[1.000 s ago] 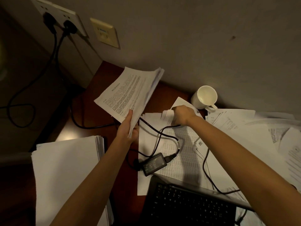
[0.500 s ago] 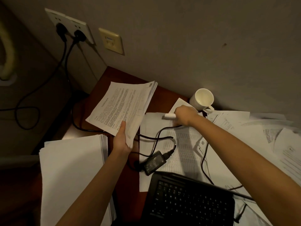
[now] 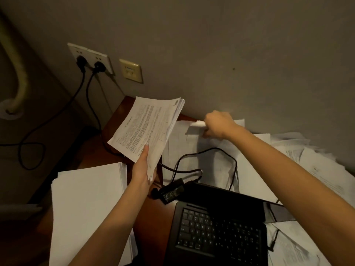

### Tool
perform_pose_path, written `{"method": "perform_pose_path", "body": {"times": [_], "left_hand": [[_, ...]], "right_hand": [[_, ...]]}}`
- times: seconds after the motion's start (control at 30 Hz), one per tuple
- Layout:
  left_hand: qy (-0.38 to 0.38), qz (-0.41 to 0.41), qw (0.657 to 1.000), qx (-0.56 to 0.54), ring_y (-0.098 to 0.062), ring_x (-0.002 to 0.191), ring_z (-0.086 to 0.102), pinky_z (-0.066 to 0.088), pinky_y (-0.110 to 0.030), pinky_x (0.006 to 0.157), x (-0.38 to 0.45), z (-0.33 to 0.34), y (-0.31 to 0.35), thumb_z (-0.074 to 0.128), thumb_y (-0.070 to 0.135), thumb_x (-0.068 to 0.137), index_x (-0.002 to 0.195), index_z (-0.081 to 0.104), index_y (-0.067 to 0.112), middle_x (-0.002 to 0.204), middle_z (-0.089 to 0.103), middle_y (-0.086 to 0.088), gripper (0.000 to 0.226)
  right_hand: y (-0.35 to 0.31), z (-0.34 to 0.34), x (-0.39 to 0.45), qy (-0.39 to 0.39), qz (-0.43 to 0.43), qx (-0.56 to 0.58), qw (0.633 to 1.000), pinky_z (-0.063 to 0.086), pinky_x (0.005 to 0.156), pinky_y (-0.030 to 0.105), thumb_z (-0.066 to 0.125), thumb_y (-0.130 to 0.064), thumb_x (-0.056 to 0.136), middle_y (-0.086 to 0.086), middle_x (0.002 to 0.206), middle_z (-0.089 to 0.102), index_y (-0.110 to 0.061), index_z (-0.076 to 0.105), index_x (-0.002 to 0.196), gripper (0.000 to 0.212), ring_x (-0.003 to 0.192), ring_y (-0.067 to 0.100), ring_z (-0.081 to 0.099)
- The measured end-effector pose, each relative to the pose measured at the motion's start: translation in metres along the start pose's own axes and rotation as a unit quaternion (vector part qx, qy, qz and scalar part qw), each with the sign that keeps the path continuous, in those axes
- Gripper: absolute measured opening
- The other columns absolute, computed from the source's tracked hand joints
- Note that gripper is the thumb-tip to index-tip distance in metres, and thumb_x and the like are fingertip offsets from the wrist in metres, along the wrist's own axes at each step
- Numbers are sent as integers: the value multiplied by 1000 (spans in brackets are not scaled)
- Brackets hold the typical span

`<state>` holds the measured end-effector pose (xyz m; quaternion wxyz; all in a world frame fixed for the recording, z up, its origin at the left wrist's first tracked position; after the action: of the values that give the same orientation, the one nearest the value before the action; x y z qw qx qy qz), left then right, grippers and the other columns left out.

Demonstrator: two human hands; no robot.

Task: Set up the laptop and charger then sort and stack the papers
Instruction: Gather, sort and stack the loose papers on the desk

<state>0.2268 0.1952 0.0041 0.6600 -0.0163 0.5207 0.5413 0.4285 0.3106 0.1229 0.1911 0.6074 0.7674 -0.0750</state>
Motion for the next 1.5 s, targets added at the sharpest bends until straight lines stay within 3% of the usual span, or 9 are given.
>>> {"method": "perform_pose_path", "body": {"times": [0.27,0.4,0.57,0.67,0.87,1.0,1.1,1.3,1.5], "left_hand": [[16,-7,999,-32,-25,141,25,19,-31,114,-8,-1,1,62,27,91,139,46,16,150,36,-9,52],[15,-10,1000,-17,-21,116,58,48,-33,97,-4,4,2,72,23,80,134,52,11,131,58,-7,58],[61,7,998,24,-27,103,63,50,-44,95,0,1,6,70,14,85,124,57,6,121,63,-11,42],[82,34,994,65,-23,97,61,50,-38,93,-4,-1,12,72,15,84,125,57,2,113,63,-8,45],[79,110,979,151,-25,105,59,48,-33,86,-20,14,31,63,14,91,130,53,0,126,60,-14,42],[37,168,969,175,-20,99,58,47,-31,85,-32,36,43,54,21,97,135,49,6,121,60,-8,41],[14,199,966,162,-16,92,59,47,-30,82,-39,49,51,47,33,99,135,48,12,110,61,-2,42],[-5,228,968,101,-20,110,58,45,-38,101,-49,53,61,32,49,99,128,52,19,121,62,-3,46],[-41,259,962,79,-10,105,62,51,-27,89,-48,45,74,58,23,94,125,58,14,114,65,4,32]], "right_hand": [[46,-94,-45,150,127,80,977,38,64,31,78,-37,73,12,86,63,-6,66,85,36,85,30,60],[44,-94,-59,184,146,112,965,40,62,29,77,-39,73,5,71,61,-8,67,80,33,77,26,61],[48,-98,-76,244,172,161,941,39,62,30,72,-41,80,7,72,63,-9,66,80,33,80,28,63],[50,-112,-88,335,154,176,913,41,67,32,62,-41,88,11,91,70,-13,68,102,32,90,31,63],[40,-148,-129,549,83,273,785,48,52,32,63,-37,87,11,66,69,-7,72,91,32,55,27,62],[57,-125,-137,522,134,594,598,52,64,14,71,-18,83,-12,74,64,-14,66,90,10,67,-1,61],[49,-83,-127,455,177,723,489,54,71,19,70,-16,84,-12,79,64,-19,62,92,12,78,8,65],[21,3,-113,365,250,778,446,55,65,17,71,-20,84,5,101,68,-3,57,115,38,88,15,67],[1,30,-102,261,226,818,461,56,74,29,61,-6,86,2,103,68,-6,56,121,35,96,19,65]]}}
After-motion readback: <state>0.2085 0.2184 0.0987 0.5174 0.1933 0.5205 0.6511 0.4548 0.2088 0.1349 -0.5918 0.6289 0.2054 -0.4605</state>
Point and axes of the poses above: each hand's wrist, its own x-axis towards the middle knuckle, its own z-axis out of the palm, y = z × x, the point moved 9 cm from there along x, towards the middle knuckle
